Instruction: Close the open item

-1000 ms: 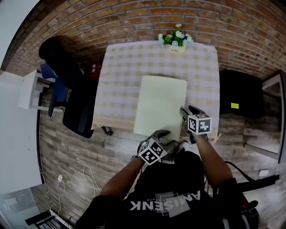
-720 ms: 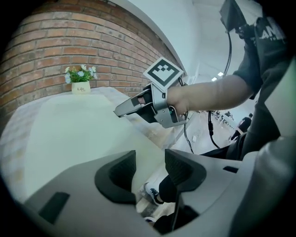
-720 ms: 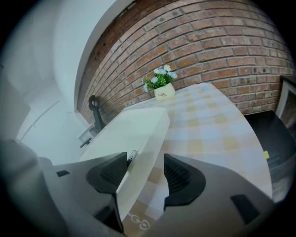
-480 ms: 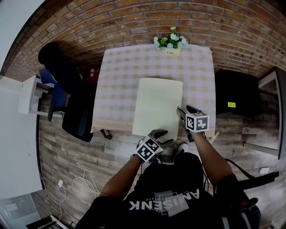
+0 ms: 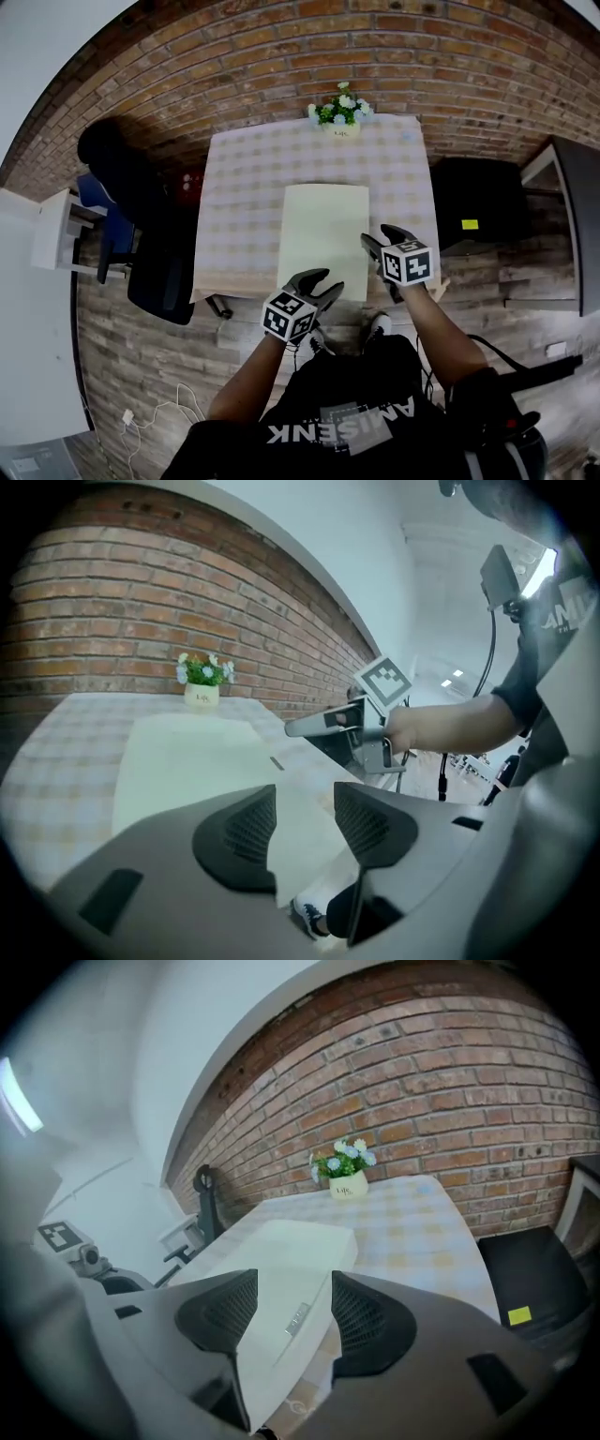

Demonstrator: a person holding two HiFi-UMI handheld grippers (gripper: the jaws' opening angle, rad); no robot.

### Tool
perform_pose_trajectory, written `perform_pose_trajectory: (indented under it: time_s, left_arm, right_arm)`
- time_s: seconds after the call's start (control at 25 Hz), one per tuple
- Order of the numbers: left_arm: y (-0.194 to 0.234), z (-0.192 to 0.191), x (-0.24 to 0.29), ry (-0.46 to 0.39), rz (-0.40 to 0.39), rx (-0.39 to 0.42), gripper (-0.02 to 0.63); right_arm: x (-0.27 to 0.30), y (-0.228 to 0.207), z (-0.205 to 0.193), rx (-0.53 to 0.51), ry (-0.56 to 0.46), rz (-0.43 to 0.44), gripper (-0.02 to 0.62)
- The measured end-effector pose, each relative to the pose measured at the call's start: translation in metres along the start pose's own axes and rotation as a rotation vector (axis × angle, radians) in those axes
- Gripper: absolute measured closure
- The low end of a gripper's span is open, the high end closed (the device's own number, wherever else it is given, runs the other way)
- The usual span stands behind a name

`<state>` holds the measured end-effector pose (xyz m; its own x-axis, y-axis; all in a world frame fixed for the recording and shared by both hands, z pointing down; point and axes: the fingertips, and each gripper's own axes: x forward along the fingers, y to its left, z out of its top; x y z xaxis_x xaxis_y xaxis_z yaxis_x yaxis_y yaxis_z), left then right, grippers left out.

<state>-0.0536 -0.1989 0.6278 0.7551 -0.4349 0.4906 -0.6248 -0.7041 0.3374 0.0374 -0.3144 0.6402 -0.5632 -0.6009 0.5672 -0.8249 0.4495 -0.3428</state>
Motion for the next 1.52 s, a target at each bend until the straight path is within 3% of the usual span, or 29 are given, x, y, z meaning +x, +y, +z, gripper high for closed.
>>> perform_pose_trajectory:
  time_s: [0.28,0.36,0.52,0.6,0.72,0.96,1.24,1.52]
  left_arm:
    - [0.032,0.069,-0.06,-0.23,0.097,-0.03,0.405]
    - [0.036,0.09,-0.076,-0.29,0.1,-0.016,0.405]
    - [0.047,0.128,-0.114,-0.41,0.211,0.048,0.468]
    - [0.045,0.142,-0.129,-0.451,0.229,0.072,0.469]
    - [0.041,0.163,-0.136,-0.475,0.212,0.107,0.469]
    - [0.035,0.181,-0.155,-0.505,0.203,0.101,0.52]
    - [0.043,0.207,-0.191,-0.605,0.321,0.128,0.589]
    - [0.039,0.22,-0.203,-0.636,0.369,0.164,0.592]
  right_arm:
    - [-0.05,0.037,0.052,-0.031,-0.133,0.008,0.342]
    - [-0.067,0.047,0.068,-0.052,-0.179,-0.003,0.387]
    - [-0.097,0.069,0.095,-0.077,-0.268,-0.006,0.453]
    - [-0.108,0.08,0.104,-0.101,-0.292,-0.012,0.466]
    - [-0.126,0.086,0.119,-0.126,-0.334,-0.041,0.472]
    - [-0.156,0.103,0.132,-0.149,-0.383,-0.055,0.499]
    - [-0.191,0.12,0.149,-0.185,-0.442,-0.095,0.531]
    - [-0.213,0.129,0.163,-0.225,-0.483,-0.115,0.541]
